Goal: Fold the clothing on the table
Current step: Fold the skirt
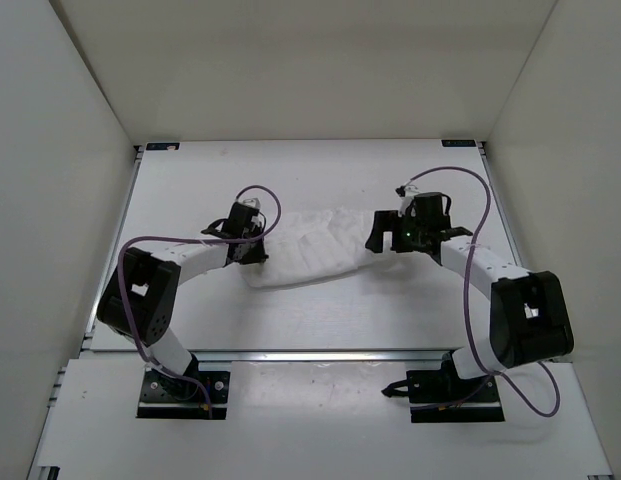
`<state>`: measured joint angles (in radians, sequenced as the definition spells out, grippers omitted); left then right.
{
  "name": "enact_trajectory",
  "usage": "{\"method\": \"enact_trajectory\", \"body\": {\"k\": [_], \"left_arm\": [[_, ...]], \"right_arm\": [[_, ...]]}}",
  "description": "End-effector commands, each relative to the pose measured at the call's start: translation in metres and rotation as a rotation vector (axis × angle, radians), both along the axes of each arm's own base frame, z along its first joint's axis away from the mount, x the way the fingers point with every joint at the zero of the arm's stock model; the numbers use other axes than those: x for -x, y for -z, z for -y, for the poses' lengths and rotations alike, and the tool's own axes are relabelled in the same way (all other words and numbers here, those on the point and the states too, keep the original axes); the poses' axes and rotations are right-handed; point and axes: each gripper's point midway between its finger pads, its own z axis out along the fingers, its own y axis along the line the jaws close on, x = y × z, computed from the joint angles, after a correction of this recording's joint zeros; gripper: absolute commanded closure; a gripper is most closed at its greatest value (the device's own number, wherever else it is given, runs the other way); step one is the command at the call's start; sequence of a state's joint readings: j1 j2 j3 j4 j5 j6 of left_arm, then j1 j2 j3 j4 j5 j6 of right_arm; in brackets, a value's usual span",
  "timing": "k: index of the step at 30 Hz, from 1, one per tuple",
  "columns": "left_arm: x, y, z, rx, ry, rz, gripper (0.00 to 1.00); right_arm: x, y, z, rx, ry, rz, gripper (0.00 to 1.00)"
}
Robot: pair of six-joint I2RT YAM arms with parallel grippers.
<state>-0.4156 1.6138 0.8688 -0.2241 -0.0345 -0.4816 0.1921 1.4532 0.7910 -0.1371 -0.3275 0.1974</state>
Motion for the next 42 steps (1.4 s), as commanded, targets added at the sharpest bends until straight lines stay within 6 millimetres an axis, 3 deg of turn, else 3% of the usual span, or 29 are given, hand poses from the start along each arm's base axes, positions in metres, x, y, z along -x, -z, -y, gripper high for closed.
{"method": "enact_trajectory", "body": {"k": [1, 4, 7, 11, 13, 18, 23, 25, 26, 27, 28, 29, 30, 34, 36, 39, 42], "left_arm": [[-0.009, -0.001, 0.004, -0.002, 0.020, 0.012, 1.00], [-0.006, 0.014, 0.006, -0.009, 0.028, -0.032, 1.00], [-0.003, 0.019, 0.006, -0.005, 0.028, -0.049, 1.00], [0.000, 0.029, 0.005, -0.016, 0.031, -0.078, 1.00], [-0.001, 0.029, 0.004, -0.021, 0.029, -0.080, 1.00], [0.005, 0.025, 0.003, -0.012, 0.039, -0.104, 1.00], [0.019, 0.025, -0.001, 0.023, 0.023, -0.119, 1.00], [0.025, 0.027, -0.003, 0.013, 0.023, -0.130, 1.00], [0.026, 0.027, -0.005, 0.007, 0.025, -0.127, 1.00], [0.028, 0.027, -0.005, 0.011, 0.022, -0.129, 1.00], [0.029, 0.028, -0.003, 0.018, 0.021, -0.138, 1.00], [0.030, 0.030, -0.003, 0.022, 0.021, -0.147, 1.00], [0.031, 0.032, -0.003, 0.020, 0.017, -0.153, 1.00], [0.032, 0.040, 0.002, 0.001, 0.023, -0.187, 1.00], [0.038, 0.046, 0.001, -0.009, 0.025, -0.211, 1.00], [0.043, 0.051, 0.003, 0.017, 0.025, -0.226, 1.00], [0.046, 0.053, 0.003, 0.036, 0.023, -0.230, 1.00]], "right_arm": [[-0.031, -0.059, -0.014, 0.086, -0.049, 0.222, 0.01], [-0.038, -0.091, -0.025, 0.013, -0.127, 0.361, 0.01], [-0.049, -0.097, -0.028, -0.040, -0.175, 0.401, 0.01], [-0.072, -0.068, -0.040, -0.014, -0.233, 0.318, 0.01], [-0.076, -0.040, -0.048, -0.005, -0.253, 0.229, 0.01], [-0.089, -0.031, -0.076, -0.037, -0.334, 0.230, 0.01], [-0.090, -0.005, -0.091, -0.045, -0.373, 0.181, 0.05], [-0.088, 0.001, -0.097, -0.051, -0.392, 0.166, 0.15], [-0.088, 0.006, -0.094, -0.068, -0.368, 0.132, 0.29], [-0.087, 0.006, -0.094, -0.085, -0.363, 0.125, 0.53], [-0.090, 0.004, -0.094, -0.101, -0.353, 0.121, 0.68], [-0.089, 0.008, -0.094, -0.110, -0.344, 0.100, 0.93], [-0.092, 0.007, -0.087, -0.125, -0.310, 0.088, 1.00], [-0.091, 0.005, -0.061, -0.169, -0.233, 0.071, 1.00], [-0.088, -0.011, -0.051, -0.182, -0.206, 0.106, 1.00], [-0.079, -0.014, -0.036, -0.171, -0.181, 0.133, 1.00], [-0.063, -0.002, -0.028, -0.144, -0.168, 0.088, 1.00]]}}
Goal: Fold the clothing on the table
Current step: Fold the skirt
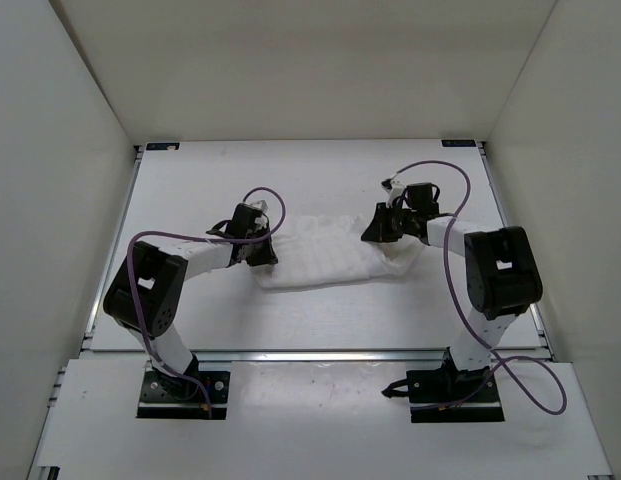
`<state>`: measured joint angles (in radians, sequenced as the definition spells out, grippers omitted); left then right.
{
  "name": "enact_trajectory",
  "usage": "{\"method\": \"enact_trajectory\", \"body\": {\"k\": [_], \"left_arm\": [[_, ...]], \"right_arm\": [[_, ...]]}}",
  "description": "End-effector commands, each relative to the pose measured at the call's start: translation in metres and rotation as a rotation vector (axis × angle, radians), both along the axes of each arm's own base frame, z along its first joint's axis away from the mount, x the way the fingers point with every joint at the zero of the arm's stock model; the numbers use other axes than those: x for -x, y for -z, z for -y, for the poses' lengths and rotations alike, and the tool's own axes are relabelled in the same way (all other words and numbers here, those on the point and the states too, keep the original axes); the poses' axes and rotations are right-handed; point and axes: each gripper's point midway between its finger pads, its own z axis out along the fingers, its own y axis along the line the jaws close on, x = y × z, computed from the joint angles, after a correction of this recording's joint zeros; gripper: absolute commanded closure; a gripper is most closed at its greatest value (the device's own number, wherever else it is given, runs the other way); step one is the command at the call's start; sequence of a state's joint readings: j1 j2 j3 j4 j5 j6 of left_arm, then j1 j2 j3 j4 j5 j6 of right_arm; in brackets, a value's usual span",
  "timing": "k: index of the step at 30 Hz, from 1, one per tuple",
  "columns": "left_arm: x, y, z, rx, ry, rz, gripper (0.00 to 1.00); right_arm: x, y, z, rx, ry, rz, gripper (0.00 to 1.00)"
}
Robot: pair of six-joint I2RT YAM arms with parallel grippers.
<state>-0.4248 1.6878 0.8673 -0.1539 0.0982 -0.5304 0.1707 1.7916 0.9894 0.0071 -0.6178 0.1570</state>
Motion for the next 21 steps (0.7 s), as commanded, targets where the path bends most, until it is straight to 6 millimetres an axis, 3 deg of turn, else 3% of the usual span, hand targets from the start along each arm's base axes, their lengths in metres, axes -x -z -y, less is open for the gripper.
{"method": "enact_trajectory", "body": {"k": [1, 4, 8, 12, 16, 19, 21], "left_arm": [[0.043, 0.036, -0.024, -0.091, -0.009, -0.165, 1.00], [0.045, 0.035, -0.021, -0.097, 0.009, -0.163, 1.00], [0.058, 0.035, -0.020, -0.107, 0.030, -0.187, 1.00], [0.080, 0.028, -0.021, -0.115, 0.049, -0.196, 1.00], [0.101, 0.024, -0.025, -0.114, 0.062, -0.209, 1.00], [0.105, 0.018, -0.026, -0.112, 0.071, -0.188, 1.00], [0.102, 0.012, -0.024, -0.106, 0.072, -0.166, 1.00]], "right_arm": [[-0.007, -0.013, 0.017, 0.037, 0.048, 0.077, 1.00], [0.007, 0.005, 0.020, 0.047, 0.073, -0.006, 1.00], [0.042, 0.030, 0.027, 0.058, 0.101, -0.136, 1.00], [0.070, 0.037, 0.025, 0.076, 0.097, -0.177, 1.00], [0.084, 0.035, 0.027, 0.053, 0.122, -0.195, 0.98], [0.078, 0.010, 0.031, -0.013, 0.140, -0.172, 0.77], [0.076, -0.009, 0.034, -0.030, 0.154, -0.150, 0.56]]}}
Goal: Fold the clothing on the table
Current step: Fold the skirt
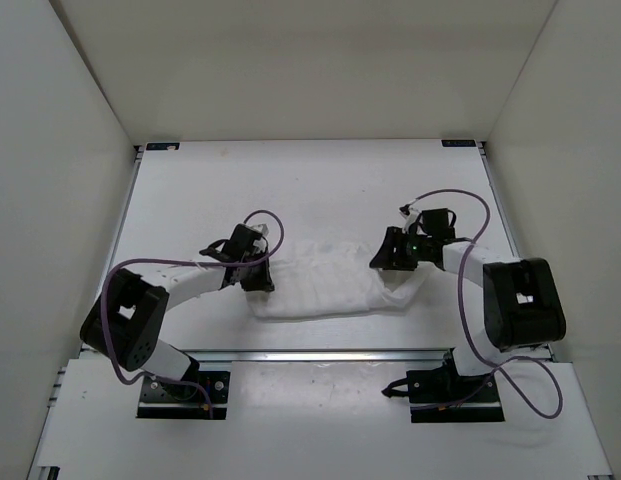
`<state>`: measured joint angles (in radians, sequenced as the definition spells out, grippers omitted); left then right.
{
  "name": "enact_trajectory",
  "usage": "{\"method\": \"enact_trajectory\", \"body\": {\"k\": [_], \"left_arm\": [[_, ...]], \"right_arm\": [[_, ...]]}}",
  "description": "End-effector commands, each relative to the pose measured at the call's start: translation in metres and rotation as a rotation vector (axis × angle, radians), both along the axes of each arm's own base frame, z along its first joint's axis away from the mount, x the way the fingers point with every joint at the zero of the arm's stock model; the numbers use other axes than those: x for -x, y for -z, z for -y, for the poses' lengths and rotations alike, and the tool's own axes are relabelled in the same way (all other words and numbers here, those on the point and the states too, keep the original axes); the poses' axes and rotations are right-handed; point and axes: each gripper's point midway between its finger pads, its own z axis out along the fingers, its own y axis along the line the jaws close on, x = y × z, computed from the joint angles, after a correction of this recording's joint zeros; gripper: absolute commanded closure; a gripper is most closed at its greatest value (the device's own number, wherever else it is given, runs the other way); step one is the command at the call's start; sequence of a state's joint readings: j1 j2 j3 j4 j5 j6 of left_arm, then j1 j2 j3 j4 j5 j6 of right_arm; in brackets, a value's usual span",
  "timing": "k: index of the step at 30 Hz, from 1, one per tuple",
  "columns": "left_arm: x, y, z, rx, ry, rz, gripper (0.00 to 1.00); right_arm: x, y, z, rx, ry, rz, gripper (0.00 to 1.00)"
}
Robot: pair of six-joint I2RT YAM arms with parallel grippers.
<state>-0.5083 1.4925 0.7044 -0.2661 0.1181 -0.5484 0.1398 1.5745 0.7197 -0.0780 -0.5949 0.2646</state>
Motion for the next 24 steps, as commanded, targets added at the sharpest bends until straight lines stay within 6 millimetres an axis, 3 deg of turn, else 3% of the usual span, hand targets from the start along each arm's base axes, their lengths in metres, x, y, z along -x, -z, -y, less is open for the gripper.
{"method": "enact_trajectory", "body": {"k": [1, 3, 6, 10, 12, 15, 21, 24], "left_arm": [[0.025, 0.008, -0.021, -0.088, 0.001, -0.068, 1.00], [0.022, 0.001, -0.018, -0.082, 0.007, -0.054, 1.00], [0.026, -0.007, -0.010, -0.057, 0.029, -0.045, 1.00], [0.032, -0.012, -0.006, -0.038, 0.035, -0.029, 1.00], [0.034, -0.009, -0.007, -0.035, 0.031, -0.037, 1.00], [0.033, -0.008, -0.006, -0.037, 0.036, -0.035, 1.00], [0.032, -0.006, -0.003, -0.053, 0.050, -0.041, 1.00], [0.038, -0.005, -0.001, -0.050, 0.062, -0.053, 1.00]], "right_arm": [[-0.017, -0.050, 0.011, -0.020, 0.056, 0.118, 0.52], [-0.014, -0.067, 0.015, 0.002, 0.080, 0.141, 0.34], [-0.006, -0.088, 0.031, 0.054, 0.148, 0.146, 0.25], [0.025, -0.064, 0.056, 0.091, 0.255, 0.005, 0.23], [0.050, -0.040, 0.057, 0.085, 0.284, -0.066, 0.22], [0.066, -0.021, 0.051, 0.086, 0.286, -0.084, 0.19], [0.076, -0.005, 0.043, 0.086, 0.258, -0.109, 0.17], [0.069, -0.008, 0.038, 0.046, 0.259, -0.078, 0.17]]}}
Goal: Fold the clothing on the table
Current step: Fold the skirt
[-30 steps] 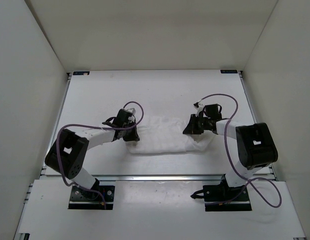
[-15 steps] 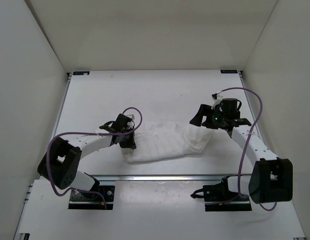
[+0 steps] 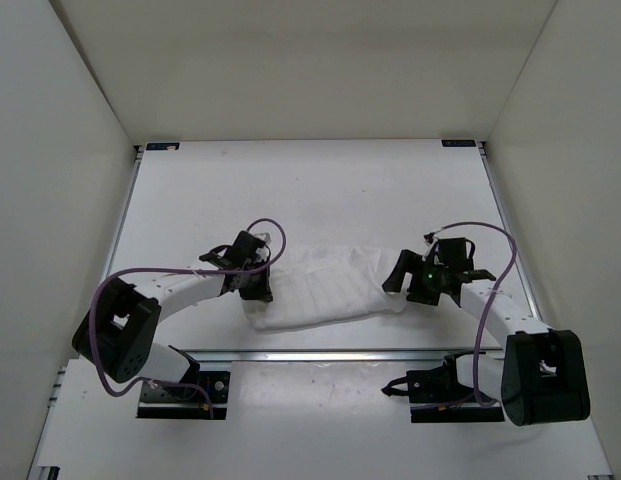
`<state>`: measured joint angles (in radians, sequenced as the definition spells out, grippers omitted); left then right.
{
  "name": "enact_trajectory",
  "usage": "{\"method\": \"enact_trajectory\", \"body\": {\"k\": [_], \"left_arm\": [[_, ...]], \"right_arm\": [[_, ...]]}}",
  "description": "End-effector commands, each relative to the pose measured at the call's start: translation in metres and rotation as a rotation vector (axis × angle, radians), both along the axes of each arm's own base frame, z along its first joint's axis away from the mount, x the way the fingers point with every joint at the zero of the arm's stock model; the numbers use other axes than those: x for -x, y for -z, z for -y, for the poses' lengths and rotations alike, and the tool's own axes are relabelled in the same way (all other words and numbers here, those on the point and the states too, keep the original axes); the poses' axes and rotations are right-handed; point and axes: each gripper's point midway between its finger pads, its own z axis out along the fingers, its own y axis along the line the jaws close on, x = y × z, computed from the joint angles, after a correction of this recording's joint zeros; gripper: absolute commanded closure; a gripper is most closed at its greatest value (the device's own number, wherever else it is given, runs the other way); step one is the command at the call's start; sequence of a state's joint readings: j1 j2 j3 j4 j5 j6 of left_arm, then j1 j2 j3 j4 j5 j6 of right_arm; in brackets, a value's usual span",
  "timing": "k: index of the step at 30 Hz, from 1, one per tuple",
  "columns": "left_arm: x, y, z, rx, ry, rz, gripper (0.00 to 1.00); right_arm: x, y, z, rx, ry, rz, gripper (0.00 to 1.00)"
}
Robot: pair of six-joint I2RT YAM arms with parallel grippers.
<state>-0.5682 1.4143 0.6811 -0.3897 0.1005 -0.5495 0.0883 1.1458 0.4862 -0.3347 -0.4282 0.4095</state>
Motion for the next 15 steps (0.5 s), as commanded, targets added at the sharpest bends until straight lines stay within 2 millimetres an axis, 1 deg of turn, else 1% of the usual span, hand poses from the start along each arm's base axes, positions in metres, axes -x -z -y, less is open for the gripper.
{"method": "enact_trajectory", "body": {"k": [1, 4, 5, 6, 7, 8, 9, 10, 11, 12, 13, 14, 15], "left_arm": [[0.000, -0.002, 0.000, -0.006, 0.000, 0.000, 1.00], [0.004, 0.000, 0.004, 0.000, 0.015, -0.008, 1.00], [0.005, 0.002, 0.004, -0.005, 0.019, -0.012, 1.00], [0.004, 0.000, 0.005, -0.003, 0.022, -0.009, 1.00], [0.005, 0.001, 0.006, -0.006, 0.028, -0.011, 1.00], [0.006, 0.000, 0.008, 0.003, 0.032, -0.017, 1.00], [0.003, -0.004, 0.008, 0.000, 0.031, -0.011, 1.00], [0.000, -0.008, 0.008, 0.001, 0.030, 0.000, 1.00], [-0.001, -0.011, 0.007, -0.007, 0.030, 0.001, 1.00], [-0.008, -0.020, 0.006, -0.007, 0.023, 0.028, 1.00], [-0.015, -0.028, 0.005, -0.005, 0.015, 0.051, 1.00], [-0.029, -0.046, 0.007, 0.012, 0.001, 0.098, 1.00], [-0.039, -0.052, 0.002, -0.002, -0.022, 0.129, 1.00]], "right_arm": [[-0.010, -0.002, -0.007, -0.035, 0.003, 0.055, 0.17], [-0.015, -0.003, -0.011, -0.055, 0.009, 0.091, 0.20], [-0.017, -0.002, -0.010, -0.049, 0.006, 0.101, 0.27], [-0.017, -0.002, -0.010, -0.064, 0.009, 0.100, 0.39], [-0.017, -0.001, -0.012, -0.075, -0.001, 0.098, 0.47], [-0.019, 0.001, -0.009, -0.075, 0.008, 0.097, 0.66], [-0.022, 0.000, -0.009, -0.082, 0.008, 0.097, 0.82], [-0.025, 0.000, -0.006, -0.080, 0.011, 0.095, 0.88], [-0.025, 0.002, -0.005, -0.075, 0.008, 0.086, 0.91], [-0.025, 0.002, -0.005, -0.079, 0.007, 0.078, 0.94], [-0.031, -0.004, -0.006, -0.075, -0.004, 0.096, 0.97], [-0.032, -0.003, -0.004, -0.058, -0.007, 0.091, 0.99], [-0.035, -0.006, -0.003, -0.050, -0.001, 0.096, 1.00]]}}
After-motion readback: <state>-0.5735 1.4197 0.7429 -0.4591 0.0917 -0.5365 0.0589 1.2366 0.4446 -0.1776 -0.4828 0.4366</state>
